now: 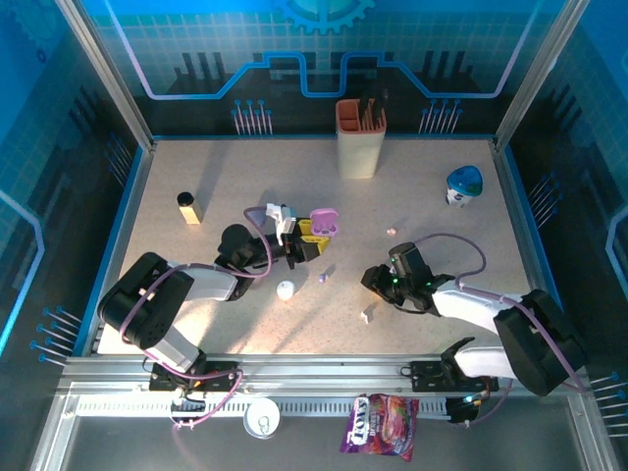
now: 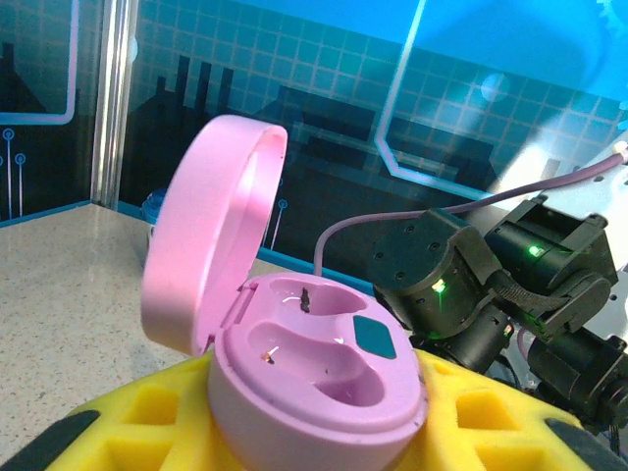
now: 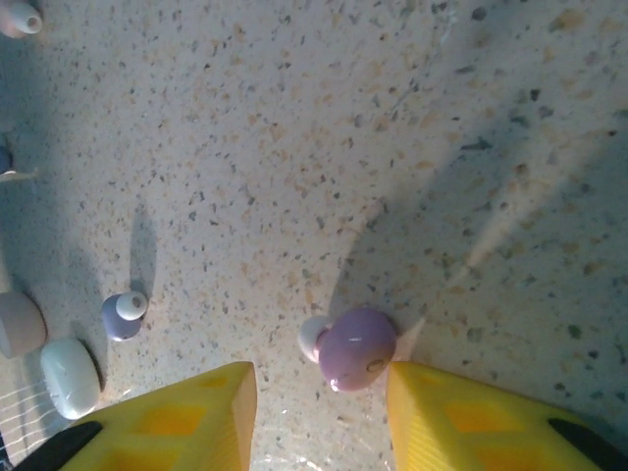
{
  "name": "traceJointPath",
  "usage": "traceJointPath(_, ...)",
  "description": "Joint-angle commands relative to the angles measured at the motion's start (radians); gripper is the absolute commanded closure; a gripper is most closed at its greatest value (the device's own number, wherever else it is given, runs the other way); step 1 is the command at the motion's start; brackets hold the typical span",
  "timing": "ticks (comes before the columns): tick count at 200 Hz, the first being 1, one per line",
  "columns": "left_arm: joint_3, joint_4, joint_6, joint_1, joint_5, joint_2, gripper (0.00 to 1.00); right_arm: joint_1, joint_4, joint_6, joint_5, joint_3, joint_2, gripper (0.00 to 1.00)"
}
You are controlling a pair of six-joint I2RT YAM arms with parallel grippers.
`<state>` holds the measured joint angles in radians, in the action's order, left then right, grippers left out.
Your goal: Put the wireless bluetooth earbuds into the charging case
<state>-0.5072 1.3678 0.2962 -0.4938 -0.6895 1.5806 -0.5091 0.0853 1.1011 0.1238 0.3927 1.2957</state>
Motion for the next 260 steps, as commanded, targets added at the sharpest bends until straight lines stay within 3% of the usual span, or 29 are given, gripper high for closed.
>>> traceJointPath(1, 0.004, 0.034, -0.02, 0.005, -0.03, -0.018, 0.65, 0.011, 0.037, -0.003, -0.002, 0.021, 0.025, 0.63)
traceJointPath(106, 0.011, 0.034, -0.025, 0.005, -0.031, -0.031, 0.65, 0.037, 0.12, 0.031, -0.021, -0.017, 0.017, 0.69)
traceJointPath(224, 0.027, 0.035, -0.045, 0.006, -0.019, -0.043, 0.65, 0.057, 0.05, -0.036, -0.019, 0.032, 0.022, 0.65)
traceJointPath(260, 0.038, 0.034, -0.05, 0.013, -0.019, -0.052, 0.65, 0.057, 0.046, -0.057, 0.019, 0.087, 0.09, 0.65)
